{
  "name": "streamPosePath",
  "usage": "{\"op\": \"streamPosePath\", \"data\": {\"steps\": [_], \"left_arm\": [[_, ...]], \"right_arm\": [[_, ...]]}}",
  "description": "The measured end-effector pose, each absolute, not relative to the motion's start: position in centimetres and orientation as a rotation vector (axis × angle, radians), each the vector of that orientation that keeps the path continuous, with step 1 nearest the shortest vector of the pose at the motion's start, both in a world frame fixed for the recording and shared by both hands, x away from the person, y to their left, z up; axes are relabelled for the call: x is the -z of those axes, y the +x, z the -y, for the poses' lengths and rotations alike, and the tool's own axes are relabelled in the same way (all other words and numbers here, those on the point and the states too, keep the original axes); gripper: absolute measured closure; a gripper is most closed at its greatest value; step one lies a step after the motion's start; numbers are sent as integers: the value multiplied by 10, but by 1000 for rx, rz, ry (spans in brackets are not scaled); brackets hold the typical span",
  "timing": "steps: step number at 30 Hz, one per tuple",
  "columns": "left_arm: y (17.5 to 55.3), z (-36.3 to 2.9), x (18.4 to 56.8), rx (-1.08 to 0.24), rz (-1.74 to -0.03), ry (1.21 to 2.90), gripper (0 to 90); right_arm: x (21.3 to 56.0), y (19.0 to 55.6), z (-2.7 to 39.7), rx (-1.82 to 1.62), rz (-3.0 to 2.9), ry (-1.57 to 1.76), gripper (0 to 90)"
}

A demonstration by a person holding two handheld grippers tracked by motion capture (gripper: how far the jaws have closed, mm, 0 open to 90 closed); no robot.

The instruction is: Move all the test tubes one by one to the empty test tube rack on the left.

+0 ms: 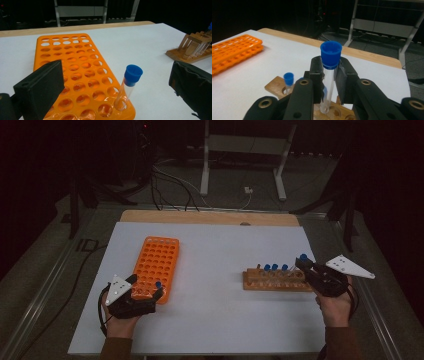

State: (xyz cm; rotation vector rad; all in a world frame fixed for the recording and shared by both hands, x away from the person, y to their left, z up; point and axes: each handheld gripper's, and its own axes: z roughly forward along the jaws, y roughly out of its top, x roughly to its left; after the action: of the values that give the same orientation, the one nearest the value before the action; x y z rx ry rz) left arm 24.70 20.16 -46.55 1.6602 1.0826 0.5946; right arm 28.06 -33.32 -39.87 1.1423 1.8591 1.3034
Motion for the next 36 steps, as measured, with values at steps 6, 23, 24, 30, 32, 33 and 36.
{"op": "streamPosePath", "data": {"steps": [6,23,24,30,32,33,36], "left_arm": [[246,-199,463,-602,-1082,1660,5],[238,-160,436,-647,-961,1723,6],[238,-157,434,-648,-956,1723,6],[239,-137,430,-635,-901,1733,9],[240,-130,430,-630,-883,1740,9],[240,-126,430,-632,-875,1748,9],[241,-116,432,-622,-858,1763,9]], "right_arm": [[397,278,327,-1329,-1889,1127,769],[400,277,296,-1413,-1991,1065,769],[401,277,294,-1414,-1998,1063,769],[404,276,280,-1434,-2037,1042,768],[405,276,276,-1432,-2050,1033,768],[406,276,274,-1429,-2058,1031,768],[408,276,269,-1431,-2074,1020,769]]}}
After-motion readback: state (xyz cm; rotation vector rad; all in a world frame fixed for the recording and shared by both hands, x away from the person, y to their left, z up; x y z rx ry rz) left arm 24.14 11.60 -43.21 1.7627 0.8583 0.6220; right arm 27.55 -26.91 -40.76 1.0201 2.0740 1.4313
